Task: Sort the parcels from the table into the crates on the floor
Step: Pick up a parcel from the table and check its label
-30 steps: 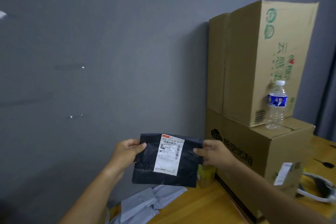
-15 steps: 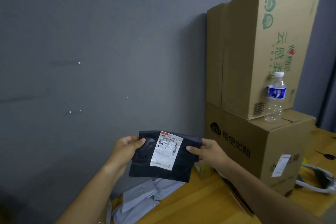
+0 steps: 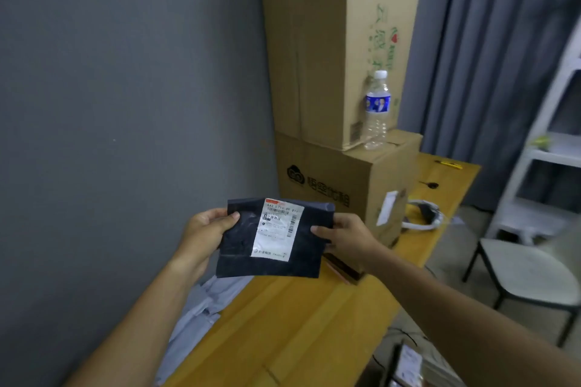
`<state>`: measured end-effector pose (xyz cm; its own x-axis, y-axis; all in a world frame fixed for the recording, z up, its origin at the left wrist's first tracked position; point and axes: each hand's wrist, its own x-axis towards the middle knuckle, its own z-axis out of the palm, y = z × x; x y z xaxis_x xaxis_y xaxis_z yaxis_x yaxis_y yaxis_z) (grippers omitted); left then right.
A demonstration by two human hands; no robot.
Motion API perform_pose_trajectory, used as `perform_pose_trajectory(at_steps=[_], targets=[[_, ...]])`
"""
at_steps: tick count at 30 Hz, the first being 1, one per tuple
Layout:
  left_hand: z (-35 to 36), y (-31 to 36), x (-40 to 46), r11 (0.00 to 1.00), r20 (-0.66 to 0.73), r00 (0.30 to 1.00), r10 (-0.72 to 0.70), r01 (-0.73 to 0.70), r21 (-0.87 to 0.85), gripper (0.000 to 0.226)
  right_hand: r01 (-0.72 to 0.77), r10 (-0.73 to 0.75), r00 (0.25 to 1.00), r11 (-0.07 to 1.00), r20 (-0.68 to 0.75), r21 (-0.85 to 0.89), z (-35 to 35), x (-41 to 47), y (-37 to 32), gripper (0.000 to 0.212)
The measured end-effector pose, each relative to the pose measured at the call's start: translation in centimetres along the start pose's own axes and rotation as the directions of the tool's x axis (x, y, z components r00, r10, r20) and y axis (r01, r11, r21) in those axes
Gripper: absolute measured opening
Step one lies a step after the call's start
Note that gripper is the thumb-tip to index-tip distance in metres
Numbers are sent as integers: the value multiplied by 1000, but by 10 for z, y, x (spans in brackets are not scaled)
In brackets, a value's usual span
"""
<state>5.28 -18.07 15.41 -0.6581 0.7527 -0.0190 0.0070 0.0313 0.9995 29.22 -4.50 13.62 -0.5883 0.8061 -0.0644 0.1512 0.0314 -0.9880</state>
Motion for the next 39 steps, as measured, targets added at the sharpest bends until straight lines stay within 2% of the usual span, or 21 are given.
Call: perform_pose_trajectory(at_steps=[6,10,14,18,25,31,39], targets=[[76,-44,7,997,277,959,-57,38,74,3,-124,109,951,992,-288,-32,-53,-58,30,19],[134,-75,-9,990,463,879,-111,56,132,10,-193,169,876,981,-451,-8,-88,-112,56,14],[192,-95,-40,987,588,796,-140,66,145,2,-262,212,773,965,-598,4,-121,-164,80,12],[244,-102,-77,985,697,699,-161,71,157,5,-297,250,691,954,-678,49,-154,-214,96,12],[337,-108,-137,983,788,597,-152,11,182,18,-317,279,578,943,-767,104,-226,-292,123,14],[423,-128,-200,970,822,540,-181,-38,239,5,-292,320,498,937,-806,192,-294,-364,167,16],[538,-152,-319,952,833,495,-246,-37,303,3,-311,395,357,905,-846,291,-390,-467,220,19]])
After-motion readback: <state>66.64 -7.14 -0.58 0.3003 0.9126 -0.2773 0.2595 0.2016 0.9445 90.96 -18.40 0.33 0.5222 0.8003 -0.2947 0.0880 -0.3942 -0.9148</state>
